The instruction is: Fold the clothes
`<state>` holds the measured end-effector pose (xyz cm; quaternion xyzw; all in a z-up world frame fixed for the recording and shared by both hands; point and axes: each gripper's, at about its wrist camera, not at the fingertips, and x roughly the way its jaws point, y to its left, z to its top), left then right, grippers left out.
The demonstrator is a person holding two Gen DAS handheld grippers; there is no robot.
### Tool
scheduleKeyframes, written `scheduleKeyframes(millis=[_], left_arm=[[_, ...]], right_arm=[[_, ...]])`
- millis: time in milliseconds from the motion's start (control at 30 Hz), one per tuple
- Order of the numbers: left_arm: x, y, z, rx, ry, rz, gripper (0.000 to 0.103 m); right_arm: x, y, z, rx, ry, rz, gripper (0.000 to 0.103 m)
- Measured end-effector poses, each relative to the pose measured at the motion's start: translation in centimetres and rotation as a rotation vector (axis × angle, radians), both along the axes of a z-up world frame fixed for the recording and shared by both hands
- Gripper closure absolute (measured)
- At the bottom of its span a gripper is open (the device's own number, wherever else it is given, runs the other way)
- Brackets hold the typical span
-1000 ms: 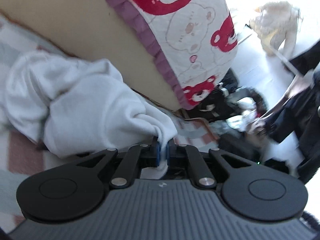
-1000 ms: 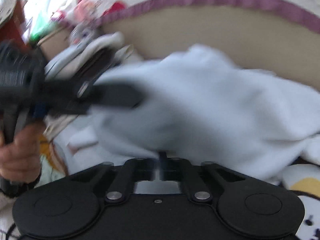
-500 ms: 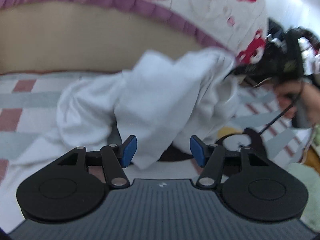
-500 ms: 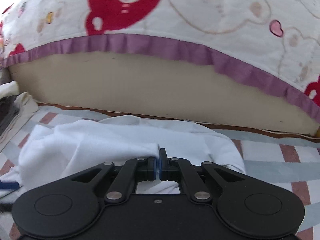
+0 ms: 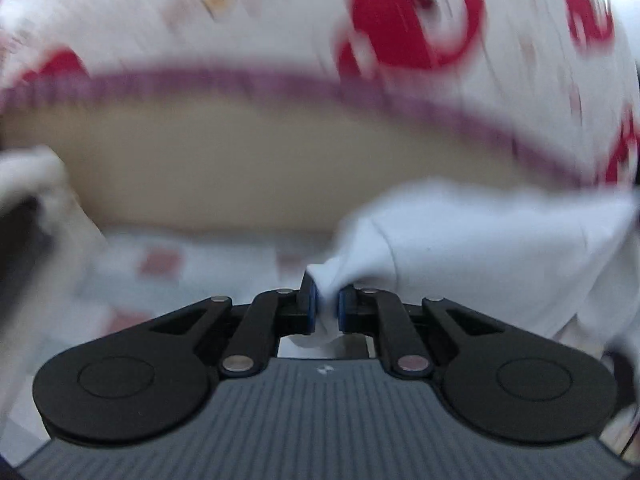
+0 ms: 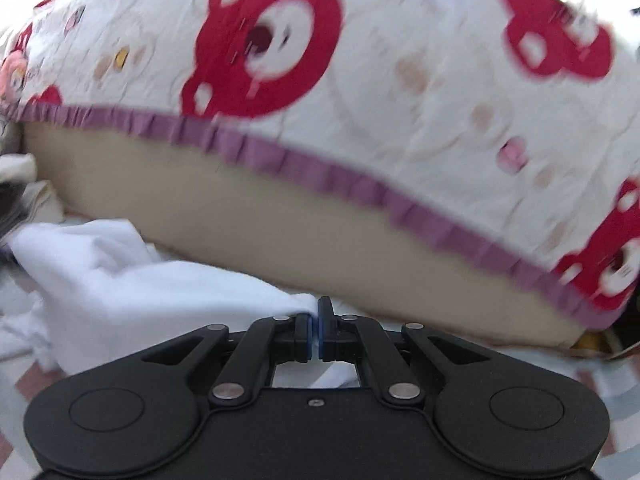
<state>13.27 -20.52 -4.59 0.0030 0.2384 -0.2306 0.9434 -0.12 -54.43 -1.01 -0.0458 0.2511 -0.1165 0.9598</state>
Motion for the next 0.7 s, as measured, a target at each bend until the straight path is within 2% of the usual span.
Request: scheduleKeyframes(millis=[67, 133, 167, 200, 233, 267, 333, 400, 467, 533, 567, 633, 700], left_arm=[[-0.8, 2.2, 3.1, -0.085, -0.042, 0.006, 0.094], [-1.6, 4.2, 5.8, -0.162, -0.077, 0.010, 0.094], [-1.5, 4.4, 5.2, -0.157, -0.051, 0.008, 0.093], [-1.4, 4.6, 4.5, -0.151, -0.016, 0.007, 0.091], [-0.4, 4.7, 2.9, -0.141, 0.058, 0.017, 0.091], [0.6, 4.8, 1.2, -0.128, 0.137, 0.031, 0.089], [2.9, 5.4, -4.0, -0.077, 0.317, 0.100, 0.087], [3.6, 6.0, -7.9, -0.024, 0.400, 0.142, 0.087], [3.3, 6.3, -9.3, 0.021, 0.413, 0.149, 0.085], [3.1, 6.3, -8.5, 0.027, 0.379, 0.144, 0.085], [3.0, 6.2, -8.1, 0.029, 0.361, 0.142, 0.085], [2.7, 6.1, -7.3, 0.035, 0.327, 0.137, 0.082], [2.5, 6.1, -6.4, 0.040, 0.293, 0.132, 0.076]], right_arm=[[-1.0, -0.1, 2.0, -0.006, -0.062, 0.000, 0.101], [-0.8, -0.1, 2.9, 0.017, -0.055, 0.059, 0.101], [-0.7, -0.1, 3.4, 0.028, -0.051, 0.089, 0.101], [-0.1, -0.1, 2.9, 0.033, -0.015, 0.117, 0.100], [1.0, -0.4, 1.5, 0.049, 0.025, 0.108, 0.095], [2.1, -0.8, 0.0, 0.066, 0.064, 0.095, 0.096], [4.2, -1.6, -3.0, 0.101, 0.143, 0.069, 0.087], [6.4, -2.5, -6.0, 0.135, 0.223, 0.044, 0.086], [8.5, -3.3, -9.0, 0.170, 0.302, 0.018, 0.086], [8.5, -4.0, -10.3, 0.237, 0.313, -0.025, 0.086], [8.0, -4.4, -10.4, 0.279, 0.300, -0.047, 0.081], [6.8, -5.2, -10.5, 0.365, 0.271, -0.089, 0.056], [5.2, -6.0, -10.5, 0.444, 0.243, -0.100, 0.049]])
